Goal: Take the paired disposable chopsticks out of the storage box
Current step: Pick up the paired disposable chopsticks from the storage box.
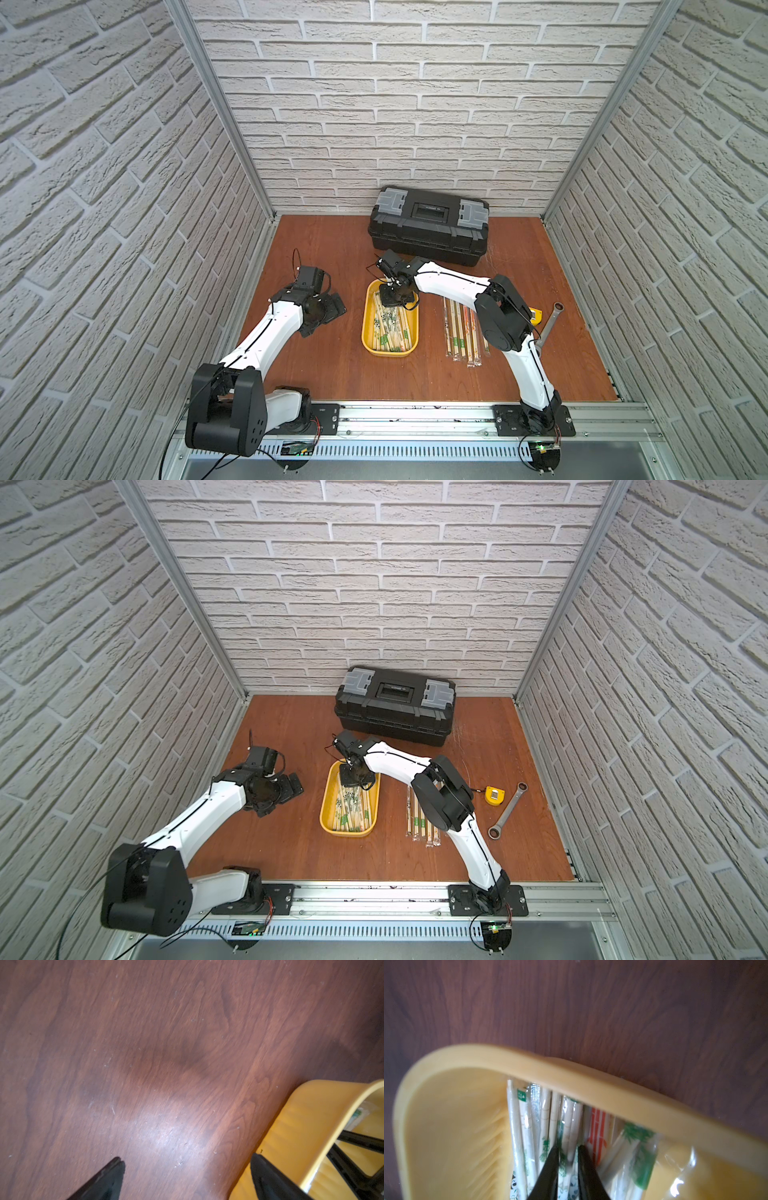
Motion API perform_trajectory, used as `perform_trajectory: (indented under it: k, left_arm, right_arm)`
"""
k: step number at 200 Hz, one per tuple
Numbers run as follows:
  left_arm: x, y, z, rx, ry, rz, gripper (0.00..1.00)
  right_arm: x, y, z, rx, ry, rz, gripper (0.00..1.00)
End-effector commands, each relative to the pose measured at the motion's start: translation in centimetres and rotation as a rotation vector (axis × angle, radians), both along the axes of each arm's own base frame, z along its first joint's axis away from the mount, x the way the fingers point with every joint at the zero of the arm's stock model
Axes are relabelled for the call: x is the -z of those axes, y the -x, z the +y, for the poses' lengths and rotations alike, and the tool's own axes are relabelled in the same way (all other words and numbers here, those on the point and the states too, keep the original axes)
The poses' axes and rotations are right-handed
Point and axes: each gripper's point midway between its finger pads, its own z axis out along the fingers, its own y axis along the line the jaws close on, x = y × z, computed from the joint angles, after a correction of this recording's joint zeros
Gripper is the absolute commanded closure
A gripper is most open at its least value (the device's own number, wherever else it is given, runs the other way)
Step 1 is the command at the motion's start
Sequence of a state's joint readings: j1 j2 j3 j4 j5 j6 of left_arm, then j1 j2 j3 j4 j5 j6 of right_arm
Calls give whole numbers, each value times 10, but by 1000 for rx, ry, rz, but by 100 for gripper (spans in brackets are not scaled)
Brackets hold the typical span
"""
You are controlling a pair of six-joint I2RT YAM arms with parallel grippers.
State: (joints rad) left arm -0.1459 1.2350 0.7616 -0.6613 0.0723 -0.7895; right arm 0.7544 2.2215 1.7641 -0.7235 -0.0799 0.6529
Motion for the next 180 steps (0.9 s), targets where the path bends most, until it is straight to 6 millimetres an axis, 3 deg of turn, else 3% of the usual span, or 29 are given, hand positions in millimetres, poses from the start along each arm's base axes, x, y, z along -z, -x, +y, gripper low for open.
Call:
perform_trajectory:
  k: [1,51,131,166,169,180]
  left_arm:
    - [-2,-3,0,-12,10,-16,2]
    - [-2,-4,0,-15,14,-16,2]
    - [-6,-6,-3,-7,19,-26,2]
    - [-9,-7,-6,3,22,-30,2]
    - [-9,-7,-7,4,23,-32,2]
    - [-11,-8,-9,7,23,-32,2]
  right_arm:
    - [3,-3,-1,-6,10,-1,87]
    - [-20,-3,2,-7,-32,-27,93]
    - [-88,-5,15,23,-221,-99,93]
    - [-105,-6,8,40,-239,-128,94]
    - [-118,-6,5,43,-256,-149,94]
    - [-125,-5,-3,58,-257,-163,94]
